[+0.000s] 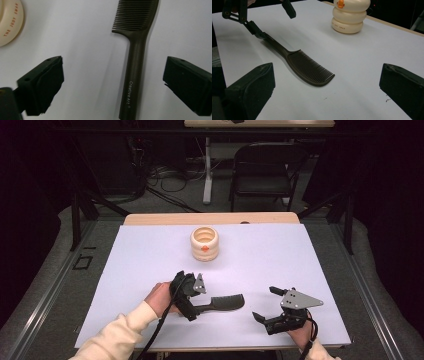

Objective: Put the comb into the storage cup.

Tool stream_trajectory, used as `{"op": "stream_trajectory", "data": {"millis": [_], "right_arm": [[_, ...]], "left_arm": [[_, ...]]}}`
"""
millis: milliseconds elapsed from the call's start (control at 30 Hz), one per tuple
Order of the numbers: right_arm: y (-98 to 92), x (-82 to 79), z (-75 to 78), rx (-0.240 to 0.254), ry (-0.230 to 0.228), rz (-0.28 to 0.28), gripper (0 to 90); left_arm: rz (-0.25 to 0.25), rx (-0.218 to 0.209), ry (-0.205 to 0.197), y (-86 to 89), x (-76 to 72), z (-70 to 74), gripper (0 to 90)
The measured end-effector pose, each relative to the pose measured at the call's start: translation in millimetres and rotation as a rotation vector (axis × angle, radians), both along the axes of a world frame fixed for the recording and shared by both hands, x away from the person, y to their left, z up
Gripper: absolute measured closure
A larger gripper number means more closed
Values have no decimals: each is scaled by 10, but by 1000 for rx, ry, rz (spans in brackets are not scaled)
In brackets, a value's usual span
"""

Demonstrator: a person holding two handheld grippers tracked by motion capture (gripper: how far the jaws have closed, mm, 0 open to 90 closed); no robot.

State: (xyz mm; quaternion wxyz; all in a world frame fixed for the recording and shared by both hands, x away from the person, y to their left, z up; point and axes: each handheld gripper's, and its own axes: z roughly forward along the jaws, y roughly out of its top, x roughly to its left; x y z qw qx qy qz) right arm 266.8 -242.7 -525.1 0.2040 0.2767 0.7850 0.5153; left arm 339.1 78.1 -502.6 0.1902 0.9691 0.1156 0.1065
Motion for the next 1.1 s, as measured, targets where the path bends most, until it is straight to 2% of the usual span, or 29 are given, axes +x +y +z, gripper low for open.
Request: {"op": "stream_trajectory", "data": {"millis": [100, 133, 167, 267, 333, 367, 533, 600, 733, 967, 1100], "right_arm": [[1, 5, -3, 0, 2, 0, 0], [2, 6, -3, 1, 4, 1, 0], [6, 7, -4, 1, 4, 2, 0], [4, 5, -2, -1, 4, 4, 0], [4, 4, -2, -1, 3, 4, 0], [4, 6, -2, -1, 3, 5, 0], [7, 8, -5, 0, 8, 3, 0], [5, 9, -4, 0, 7, 3, 0], [5, 8, -4, 0, 6, 5, 0], [8, 13, -6, -2, 7, 5, 0], [10, 6, -2, -4, 5, 4, 0]], "left_arm": [[-15, 26, 15, -41, 6, -15, 174], [-29, 49, 22, -62, 17, -19, 179], [-40, 64, 32, -90, 25, -30, 250], [-53, 85, 55, -142, 31, -47, 320], [-57, 87, 63, -160, 34, -56, 336], [-65, 99, 73, -178, 39, -62, 390], [-84, 123, 114, -255, 60, -107, 477], [-83, 133, 126, -278, 76, -129, 545], [-97, 132, 170, -327, 101, -164, 610], [-105, 165, 222, -379, 158, -215, 679], [-105, 165, 226, -384, 163, -219, 710]]}}
